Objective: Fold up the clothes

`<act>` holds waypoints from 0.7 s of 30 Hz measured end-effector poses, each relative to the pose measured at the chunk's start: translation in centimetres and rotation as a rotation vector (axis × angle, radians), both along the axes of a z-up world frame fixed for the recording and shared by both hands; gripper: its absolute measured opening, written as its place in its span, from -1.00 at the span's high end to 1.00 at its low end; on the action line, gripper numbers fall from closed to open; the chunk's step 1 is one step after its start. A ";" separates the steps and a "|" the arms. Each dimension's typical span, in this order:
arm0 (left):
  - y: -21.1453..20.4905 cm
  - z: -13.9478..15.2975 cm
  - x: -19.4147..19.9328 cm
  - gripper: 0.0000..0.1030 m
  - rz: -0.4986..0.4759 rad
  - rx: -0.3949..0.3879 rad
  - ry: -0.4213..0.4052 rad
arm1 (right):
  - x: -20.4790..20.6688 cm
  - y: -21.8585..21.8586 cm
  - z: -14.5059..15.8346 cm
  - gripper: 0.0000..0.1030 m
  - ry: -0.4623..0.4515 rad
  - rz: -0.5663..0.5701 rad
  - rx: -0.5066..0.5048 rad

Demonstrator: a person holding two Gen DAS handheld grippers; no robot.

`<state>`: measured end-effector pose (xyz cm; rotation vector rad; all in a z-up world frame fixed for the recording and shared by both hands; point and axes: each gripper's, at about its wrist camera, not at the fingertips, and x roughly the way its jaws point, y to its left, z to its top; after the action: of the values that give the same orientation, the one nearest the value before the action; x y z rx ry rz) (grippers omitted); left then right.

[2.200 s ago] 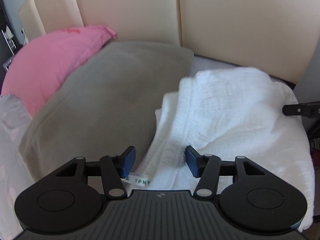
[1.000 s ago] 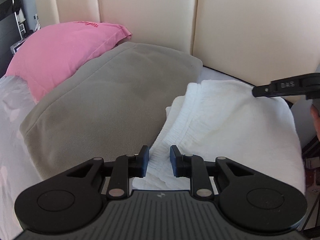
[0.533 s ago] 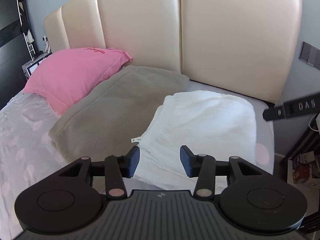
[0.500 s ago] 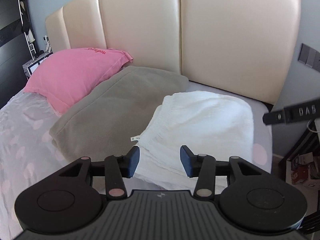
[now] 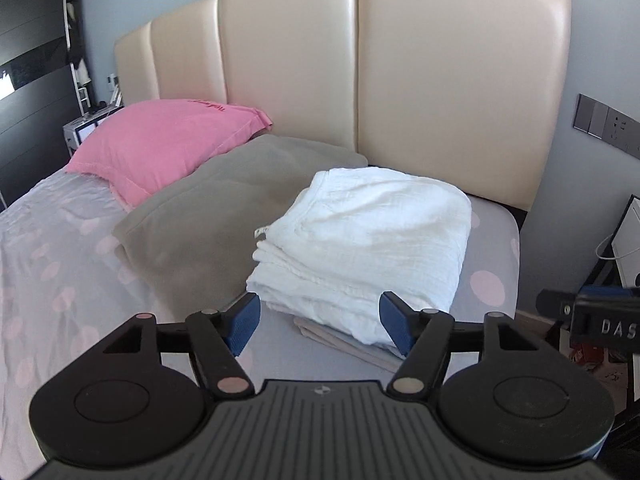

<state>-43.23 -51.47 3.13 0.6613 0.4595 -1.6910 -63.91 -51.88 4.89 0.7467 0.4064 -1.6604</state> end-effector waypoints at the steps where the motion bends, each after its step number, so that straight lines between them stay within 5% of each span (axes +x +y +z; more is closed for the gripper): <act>1: 0.5 -0.2 -0.1 -0.25 0.005 0.006 0.003 | 0.0 0.6 -0.4 -0.10 0.004 -0.016 0.003; 4: 2.0 -0.8 -0.4 -0.27 0.020 0.010 0.011 | 0.0 2.3 -1.6 -0.24 0.006 -0.043 -0.010; 21: 6.2 -3.2 -0.2 -0.42 0.102 0.037 0.061 | 0.3 6.4 -2.8 -0.27 -0.025 -0.005 -0.122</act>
<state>-43.38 -45.23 -0.06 0.6047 0.5595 -1.6126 -63.63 -45.43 2.08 0.6771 0.2832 -1.6630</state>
